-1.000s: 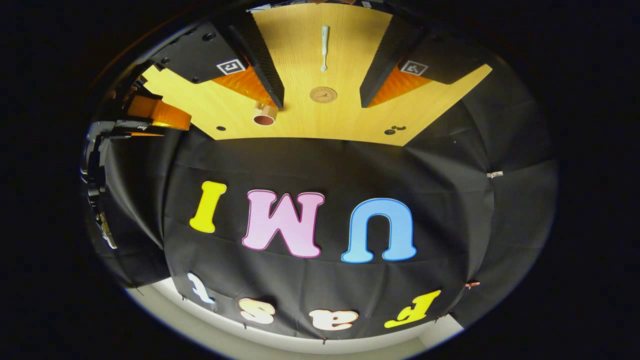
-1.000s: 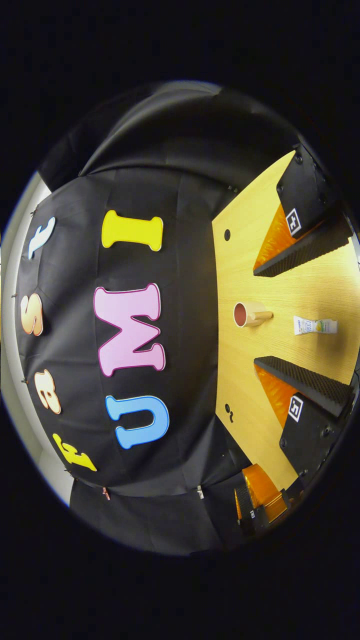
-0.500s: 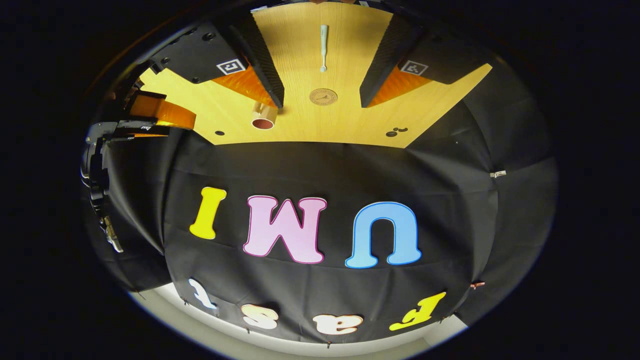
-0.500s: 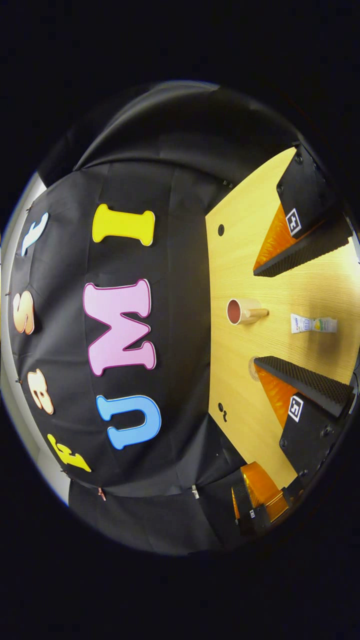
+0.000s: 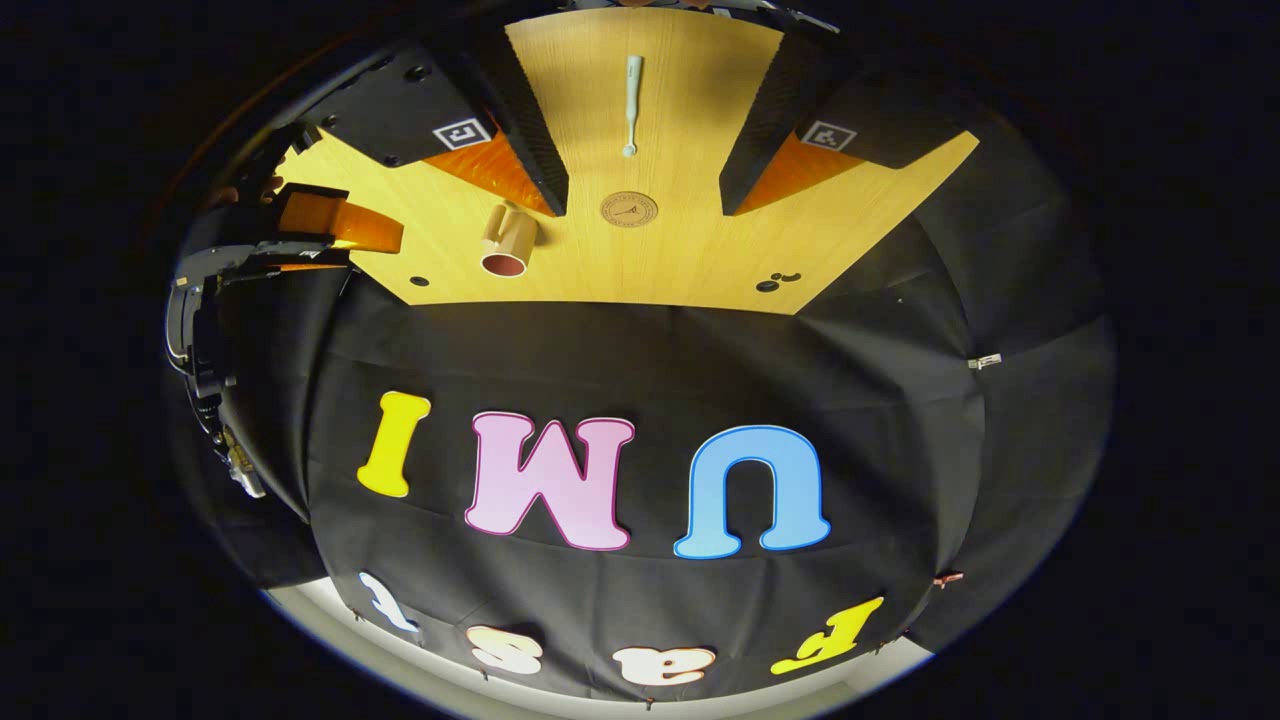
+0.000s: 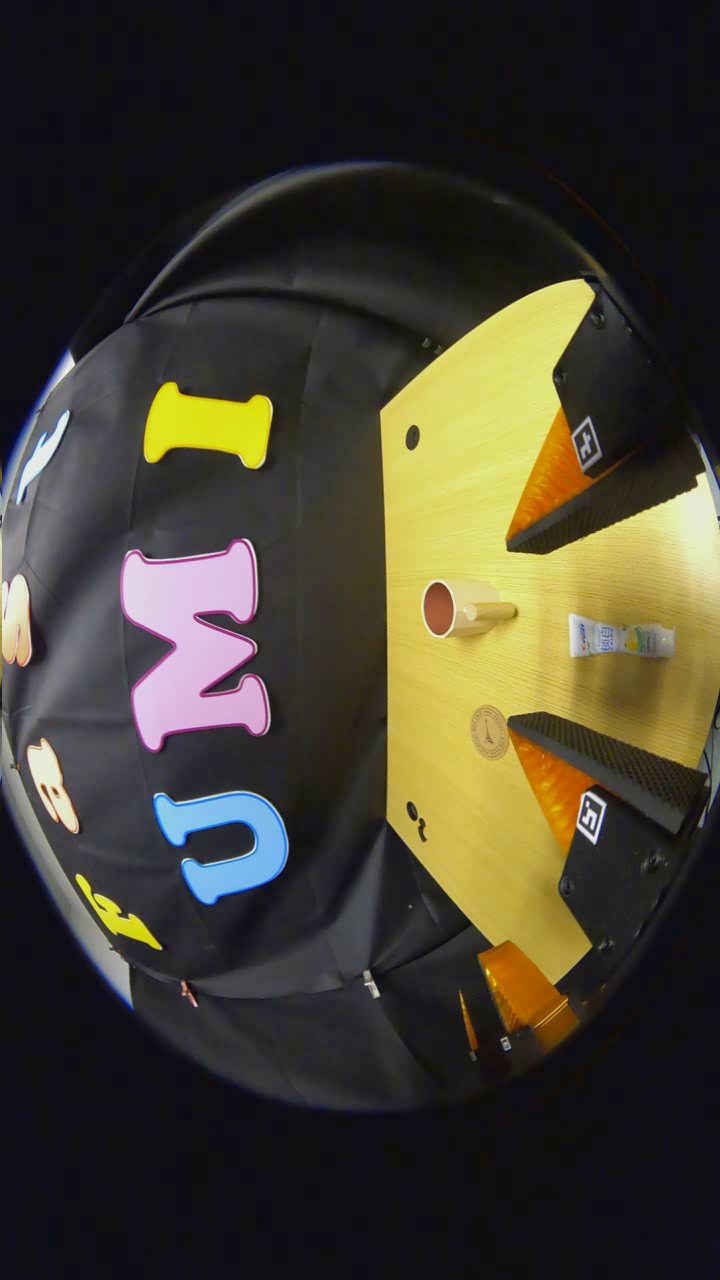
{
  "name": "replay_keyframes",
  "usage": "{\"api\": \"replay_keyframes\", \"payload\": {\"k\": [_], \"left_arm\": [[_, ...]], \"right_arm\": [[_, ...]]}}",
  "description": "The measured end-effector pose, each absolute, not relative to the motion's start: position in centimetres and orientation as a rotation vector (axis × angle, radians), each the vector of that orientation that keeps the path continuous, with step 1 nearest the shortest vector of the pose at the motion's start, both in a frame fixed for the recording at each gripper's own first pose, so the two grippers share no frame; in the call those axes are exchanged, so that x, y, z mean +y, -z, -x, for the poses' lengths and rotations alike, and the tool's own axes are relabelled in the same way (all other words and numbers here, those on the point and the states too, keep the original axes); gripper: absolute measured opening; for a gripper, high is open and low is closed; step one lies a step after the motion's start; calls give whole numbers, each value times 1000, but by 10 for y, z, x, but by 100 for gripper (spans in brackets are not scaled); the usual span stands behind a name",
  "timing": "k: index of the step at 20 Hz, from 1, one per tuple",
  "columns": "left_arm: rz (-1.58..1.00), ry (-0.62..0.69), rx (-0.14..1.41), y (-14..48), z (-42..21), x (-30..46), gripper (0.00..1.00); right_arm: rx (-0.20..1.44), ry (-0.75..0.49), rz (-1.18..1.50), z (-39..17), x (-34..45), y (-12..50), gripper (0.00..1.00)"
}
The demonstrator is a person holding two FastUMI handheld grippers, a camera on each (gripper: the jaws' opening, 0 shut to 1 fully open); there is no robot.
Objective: Put the toothbrush and toothpaste on the desktop into the cup, then pick up the cup and place it on the coaster on the desktop.
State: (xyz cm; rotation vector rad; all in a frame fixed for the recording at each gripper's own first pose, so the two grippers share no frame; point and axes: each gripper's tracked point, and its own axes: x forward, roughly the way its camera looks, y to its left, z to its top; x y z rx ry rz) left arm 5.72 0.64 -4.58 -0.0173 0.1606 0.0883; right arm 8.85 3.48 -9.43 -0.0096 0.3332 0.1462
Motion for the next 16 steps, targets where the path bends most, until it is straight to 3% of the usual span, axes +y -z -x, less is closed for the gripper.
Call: {"api": "replay_keyframes", "payload": {"k": [16], "left_arm": [[48,-271,339,103,-60,40,96]], "right_arm": [[825,-254,126,-120,50,249,99]]}}
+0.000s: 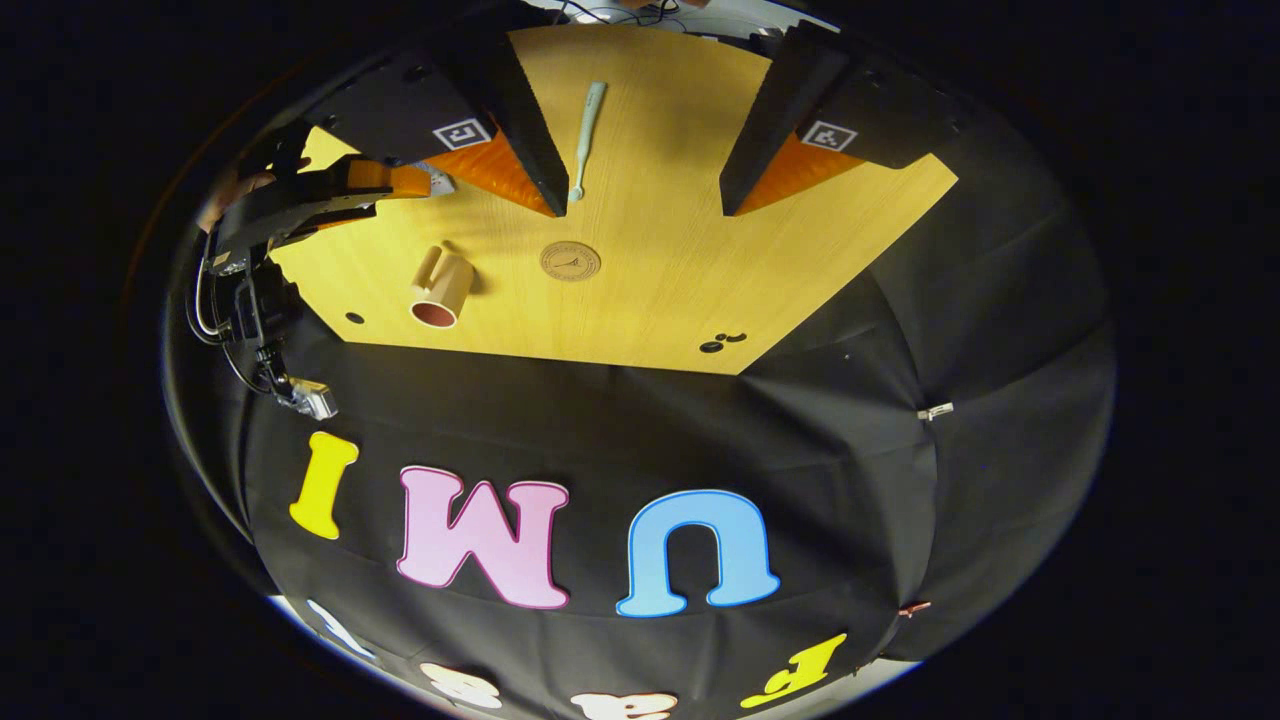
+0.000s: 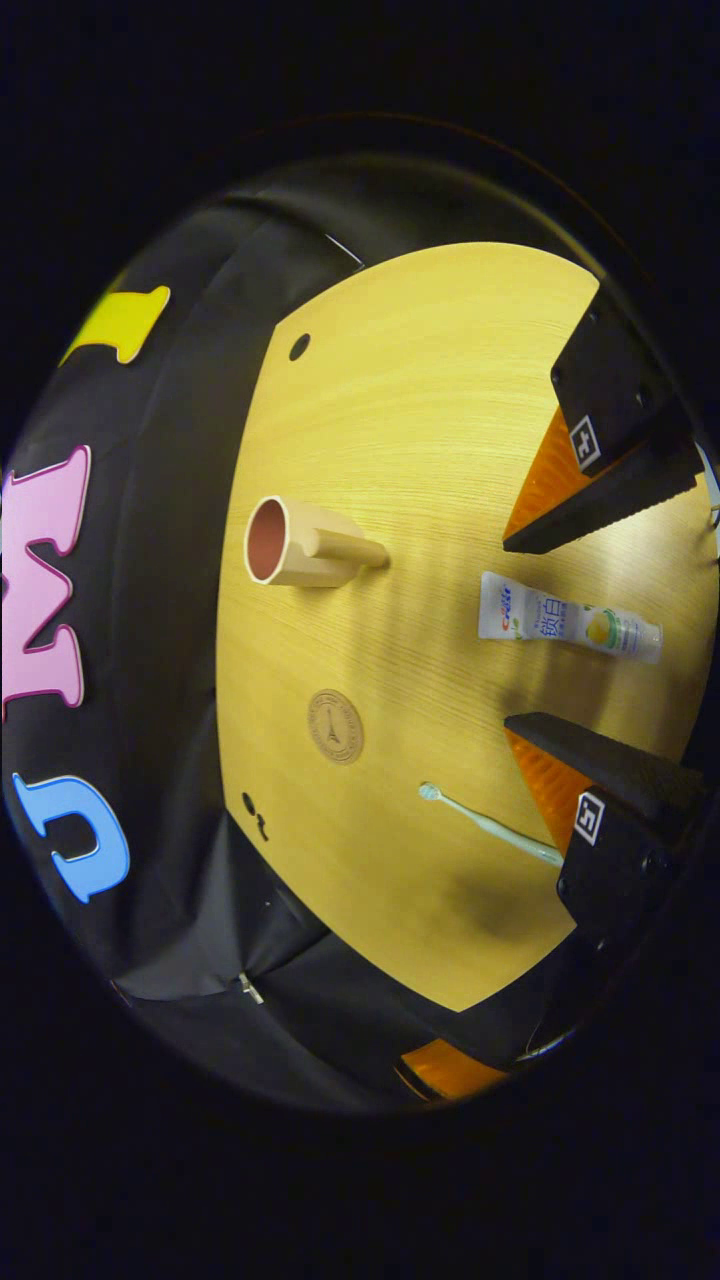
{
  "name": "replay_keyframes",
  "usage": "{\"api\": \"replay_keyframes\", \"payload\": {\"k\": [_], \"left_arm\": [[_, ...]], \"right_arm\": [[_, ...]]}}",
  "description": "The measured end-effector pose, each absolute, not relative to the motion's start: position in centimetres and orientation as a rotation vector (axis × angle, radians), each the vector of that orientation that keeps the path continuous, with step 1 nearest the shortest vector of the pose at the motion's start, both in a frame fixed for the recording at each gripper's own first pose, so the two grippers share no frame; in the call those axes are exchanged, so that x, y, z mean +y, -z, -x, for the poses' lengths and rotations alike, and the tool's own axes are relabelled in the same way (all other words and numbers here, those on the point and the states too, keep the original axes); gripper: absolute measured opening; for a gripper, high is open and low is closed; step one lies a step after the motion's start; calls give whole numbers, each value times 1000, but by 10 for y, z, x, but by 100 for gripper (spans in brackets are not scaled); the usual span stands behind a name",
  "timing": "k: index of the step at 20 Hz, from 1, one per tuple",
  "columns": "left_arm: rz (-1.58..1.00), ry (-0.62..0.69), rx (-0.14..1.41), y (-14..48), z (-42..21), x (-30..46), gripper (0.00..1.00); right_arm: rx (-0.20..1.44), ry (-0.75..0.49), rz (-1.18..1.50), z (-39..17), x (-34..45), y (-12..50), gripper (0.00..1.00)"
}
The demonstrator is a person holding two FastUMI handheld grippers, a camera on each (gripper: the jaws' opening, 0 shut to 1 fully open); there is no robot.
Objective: Put the toothbrush and toothpaste on the desktop into the cup, then pick up the cup and place it on the coaster on the desktop.
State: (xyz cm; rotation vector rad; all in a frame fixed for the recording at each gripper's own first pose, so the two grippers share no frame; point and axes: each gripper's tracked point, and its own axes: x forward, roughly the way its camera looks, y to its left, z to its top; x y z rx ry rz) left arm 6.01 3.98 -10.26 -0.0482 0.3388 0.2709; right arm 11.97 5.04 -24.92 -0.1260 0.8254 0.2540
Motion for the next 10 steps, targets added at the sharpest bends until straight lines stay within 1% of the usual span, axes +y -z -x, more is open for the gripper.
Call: {"api": "replay_keyframes", "payload": {"k": [6,10], "left_arm": [[28,-299,390,114,-64,39,97],[13,-295,413,116,-67,36,97]], "right_arm": [[979,-233,130,-119,39,296,99],[1042,-225,135,-119,31,311,99]]}}
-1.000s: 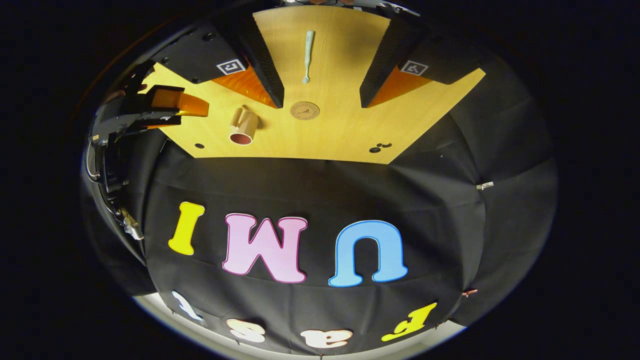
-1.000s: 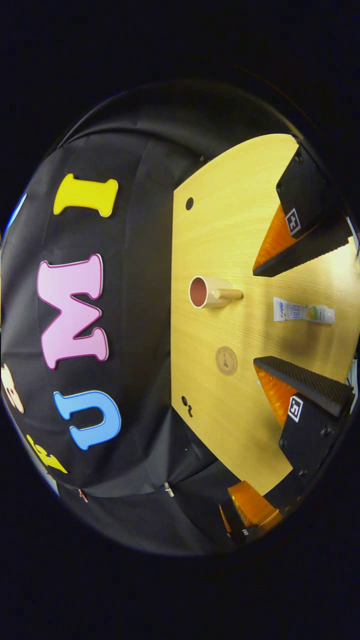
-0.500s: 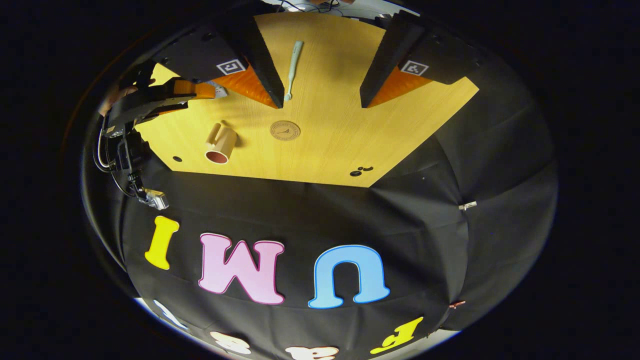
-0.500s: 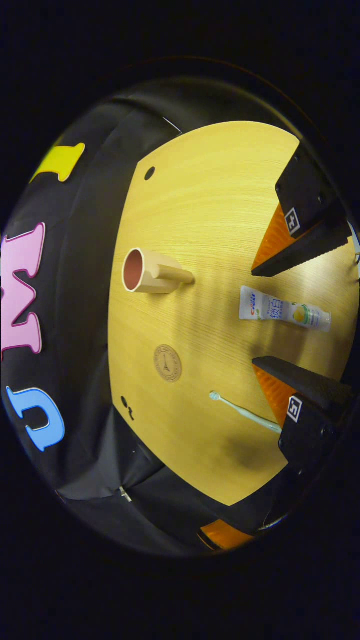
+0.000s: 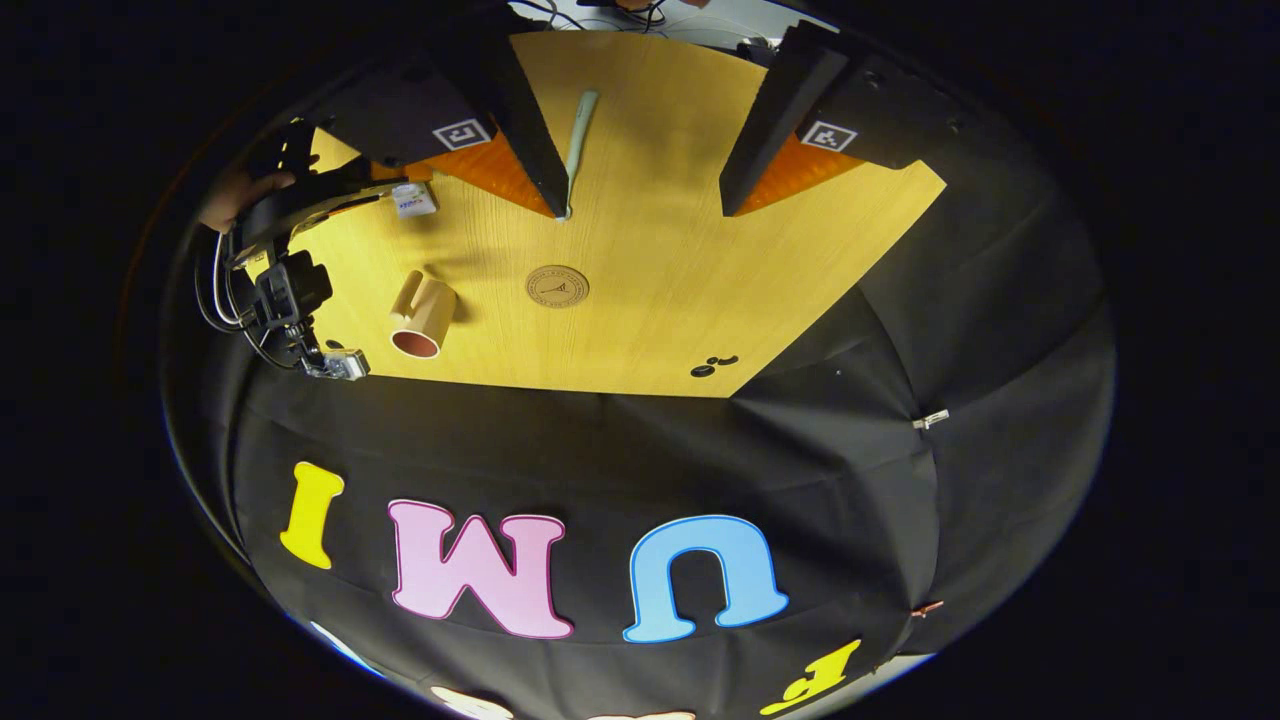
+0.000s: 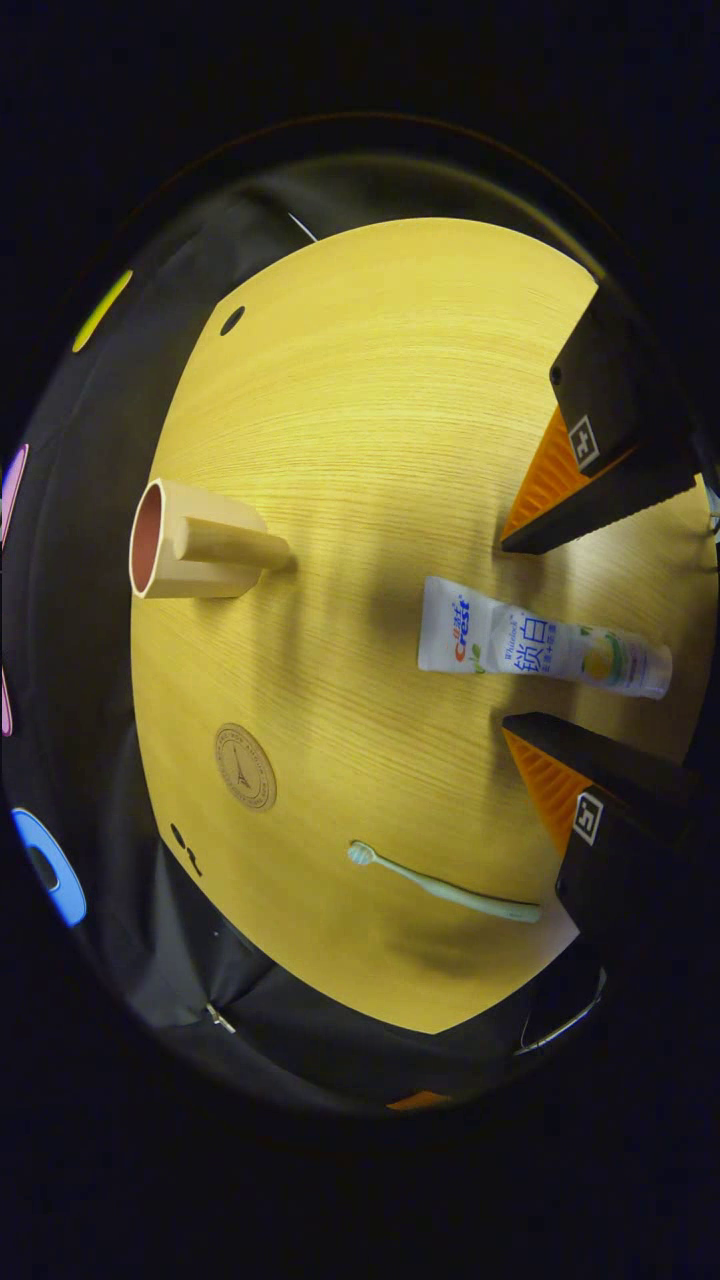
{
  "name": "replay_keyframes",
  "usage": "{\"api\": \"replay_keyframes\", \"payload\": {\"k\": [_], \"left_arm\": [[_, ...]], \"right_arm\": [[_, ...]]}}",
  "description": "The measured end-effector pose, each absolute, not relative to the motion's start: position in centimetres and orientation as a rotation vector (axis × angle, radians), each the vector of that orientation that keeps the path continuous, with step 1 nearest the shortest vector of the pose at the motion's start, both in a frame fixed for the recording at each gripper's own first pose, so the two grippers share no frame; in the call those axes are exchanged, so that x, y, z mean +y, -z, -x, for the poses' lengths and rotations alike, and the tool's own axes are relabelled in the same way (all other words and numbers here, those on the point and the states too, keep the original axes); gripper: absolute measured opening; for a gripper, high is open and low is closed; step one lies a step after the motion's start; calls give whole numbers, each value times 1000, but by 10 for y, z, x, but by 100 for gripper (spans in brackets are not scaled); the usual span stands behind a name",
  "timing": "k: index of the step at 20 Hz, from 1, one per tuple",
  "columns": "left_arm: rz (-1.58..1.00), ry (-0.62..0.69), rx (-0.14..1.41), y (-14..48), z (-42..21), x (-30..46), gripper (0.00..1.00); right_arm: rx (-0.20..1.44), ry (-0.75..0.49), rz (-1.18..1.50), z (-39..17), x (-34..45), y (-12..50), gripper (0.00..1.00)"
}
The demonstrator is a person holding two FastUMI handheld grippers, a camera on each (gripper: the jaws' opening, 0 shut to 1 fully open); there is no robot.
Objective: Put the toothbrush and toothpaste on the desktop into the cup, then pick up the cup and place it on the coaster on the desktop.
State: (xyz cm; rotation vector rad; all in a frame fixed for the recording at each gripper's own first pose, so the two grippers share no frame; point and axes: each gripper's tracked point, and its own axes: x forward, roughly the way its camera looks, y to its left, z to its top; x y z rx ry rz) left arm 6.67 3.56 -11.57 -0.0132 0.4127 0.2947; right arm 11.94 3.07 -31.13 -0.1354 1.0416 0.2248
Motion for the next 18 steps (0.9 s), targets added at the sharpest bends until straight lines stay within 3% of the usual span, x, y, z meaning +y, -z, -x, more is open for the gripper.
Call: {"api": "replay_keyframes", "payload": {"k": [8,10,12,13,14,15,18], "left_arm": [[6,-270,413,114,-70,33,97],[6,-260,409,114,-69,33,97],[9,-251,409,114,-68,33,97],[10,-245,408,114,-68,33,97],[9,-239,407,115,-67,33,97],[8,-232,404,114,-66,33,97],[1,-209,400,116,-64,33,97]], "right_arm": [[1044,-199,216,-113,28,319,94],[1049,-184,205,-114,33,319,77],[1062,-166,200,-115,35,318,67],[1079,-154,197,-114,35,321,52],[1088,-158,207,-115,34,320,43],[1099,-166,216,-114,36,319,40],[1080,-168,201,-115,36,319,43]]}}
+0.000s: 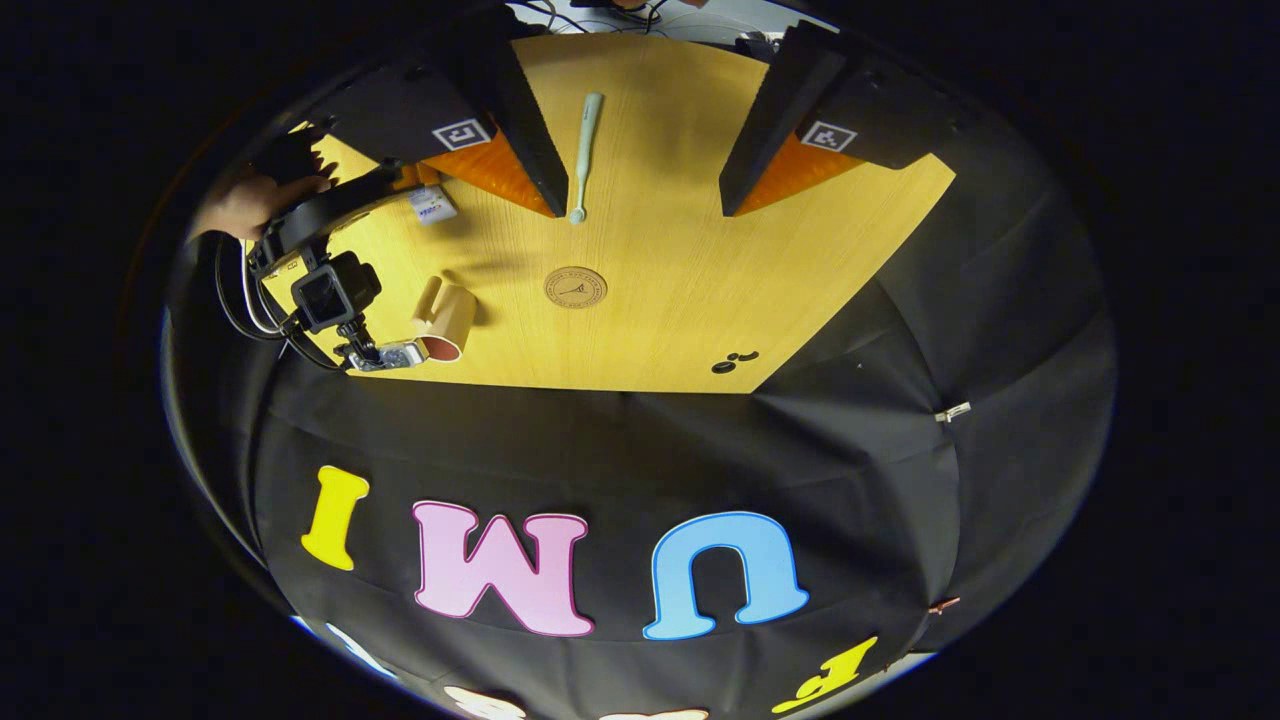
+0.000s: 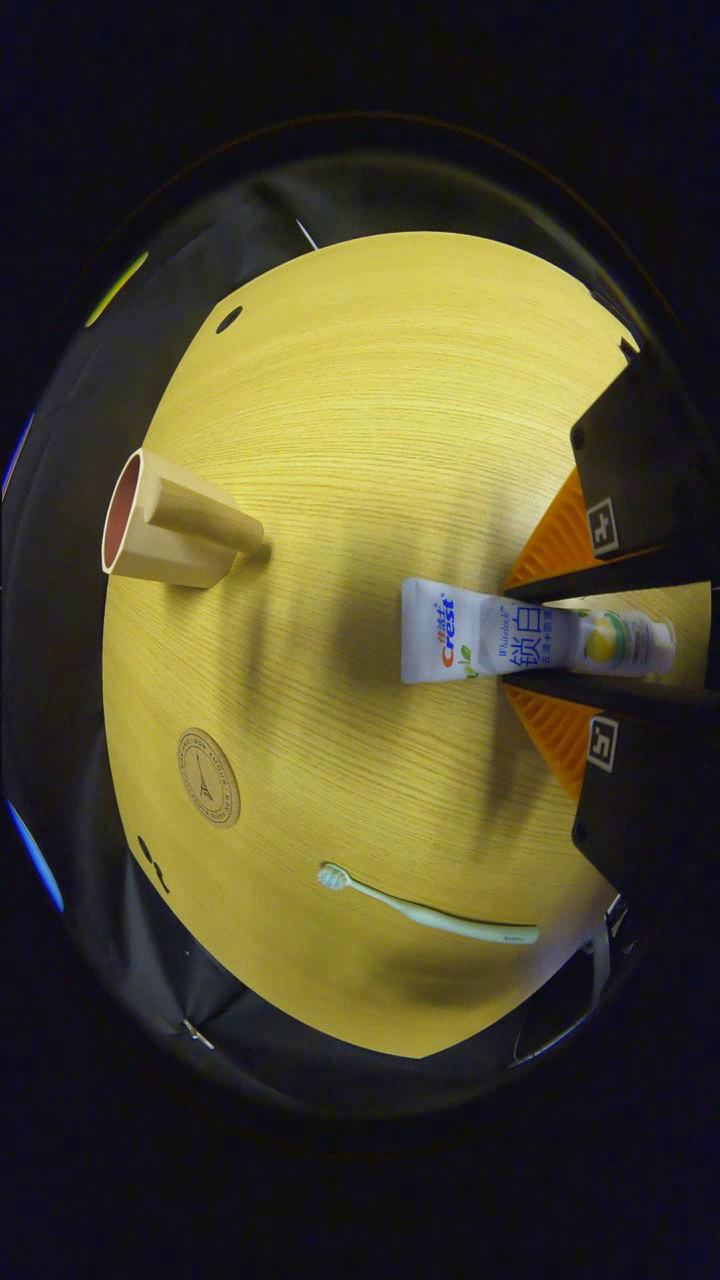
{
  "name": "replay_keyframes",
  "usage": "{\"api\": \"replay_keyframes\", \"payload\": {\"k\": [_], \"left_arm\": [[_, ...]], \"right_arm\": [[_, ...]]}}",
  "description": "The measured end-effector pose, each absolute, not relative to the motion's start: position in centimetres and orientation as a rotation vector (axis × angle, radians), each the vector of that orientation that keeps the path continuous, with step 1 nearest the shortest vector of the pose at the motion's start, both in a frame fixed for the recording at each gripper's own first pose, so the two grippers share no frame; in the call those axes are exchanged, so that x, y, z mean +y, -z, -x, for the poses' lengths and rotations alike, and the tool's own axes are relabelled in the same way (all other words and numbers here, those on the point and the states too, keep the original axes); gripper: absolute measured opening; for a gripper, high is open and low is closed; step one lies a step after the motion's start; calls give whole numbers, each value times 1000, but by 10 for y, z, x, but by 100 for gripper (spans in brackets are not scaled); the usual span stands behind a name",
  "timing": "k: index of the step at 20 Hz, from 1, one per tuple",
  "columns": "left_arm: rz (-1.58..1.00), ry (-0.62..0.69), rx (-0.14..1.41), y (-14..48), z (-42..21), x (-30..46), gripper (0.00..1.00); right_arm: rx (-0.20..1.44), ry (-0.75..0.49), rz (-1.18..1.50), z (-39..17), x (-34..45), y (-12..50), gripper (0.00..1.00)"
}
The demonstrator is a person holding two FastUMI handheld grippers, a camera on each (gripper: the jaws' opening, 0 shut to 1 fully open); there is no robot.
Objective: Put the toothbrush and toothpaste on the desktop into the cup, then pick up the cup and place it on the coaster on the desktop.
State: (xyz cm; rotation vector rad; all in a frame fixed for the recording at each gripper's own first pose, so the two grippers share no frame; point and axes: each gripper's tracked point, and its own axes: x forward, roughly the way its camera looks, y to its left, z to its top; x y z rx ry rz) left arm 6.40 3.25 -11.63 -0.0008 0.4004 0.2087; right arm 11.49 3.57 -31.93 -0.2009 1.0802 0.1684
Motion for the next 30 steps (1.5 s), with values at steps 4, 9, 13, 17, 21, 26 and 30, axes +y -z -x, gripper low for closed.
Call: {"api": "replay_keyframes", "payload": {"k": [4,9,13,17,21,26,30], "left_arm": [[-8,-180,415,123,-63,33,97],[-17,-155,443,134,-65,32,97],[39,-107,499,155,-74,29,97],[109,-49,595,187,-96,21,97],[68,-21,676,217,-115,16,97],[32,19,794,260,-136,-2,93],[16,-13,893,284,-140,-1,90]], "right_arm": [[1058,-187,199,-114,37,320,34],[1073,-189,147,-112,35,318,24],[1028,-201,133,-110,23,297,24],[996,-216,81,-102,11,273,24],[956,-232,67,-97,-3,250,24],[941,-233,-1,-90,-19,231,24],[929,-228,-37,-88,-30,222,24]]}}
